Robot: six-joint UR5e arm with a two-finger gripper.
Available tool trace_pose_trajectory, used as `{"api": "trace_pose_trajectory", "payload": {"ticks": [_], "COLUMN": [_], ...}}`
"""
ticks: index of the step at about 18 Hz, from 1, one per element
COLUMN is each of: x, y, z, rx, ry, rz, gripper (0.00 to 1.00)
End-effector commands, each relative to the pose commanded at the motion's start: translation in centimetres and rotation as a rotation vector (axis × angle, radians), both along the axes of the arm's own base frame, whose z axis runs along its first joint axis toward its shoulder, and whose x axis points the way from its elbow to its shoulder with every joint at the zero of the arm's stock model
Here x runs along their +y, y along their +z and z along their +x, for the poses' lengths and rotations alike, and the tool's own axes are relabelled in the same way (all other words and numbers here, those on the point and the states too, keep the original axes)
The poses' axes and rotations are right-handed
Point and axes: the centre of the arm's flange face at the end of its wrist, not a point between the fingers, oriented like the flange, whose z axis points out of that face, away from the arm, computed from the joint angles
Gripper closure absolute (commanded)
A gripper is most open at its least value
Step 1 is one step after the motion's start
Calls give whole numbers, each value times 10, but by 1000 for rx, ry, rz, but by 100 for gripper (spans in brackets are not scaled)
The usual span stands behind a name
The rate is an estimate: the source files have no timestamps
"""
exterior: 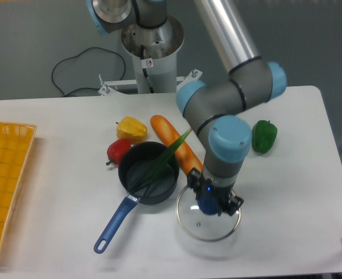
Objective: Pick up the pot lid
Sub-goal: 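Lift the glass lid by its knob up off the table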
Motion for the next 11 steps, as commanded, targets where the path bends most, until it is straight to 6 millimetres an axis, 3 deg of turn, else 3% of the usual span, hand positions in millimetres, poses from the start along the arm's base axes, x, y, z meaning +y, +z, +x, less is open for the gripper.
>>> {"api": "trace_pose_trajectory", "payload": {"ticks": [11], "x": [-11], "y": [17], "z": [8], "rx": [8], "ry": [5], "rz": [5], "gripper": [36]}}
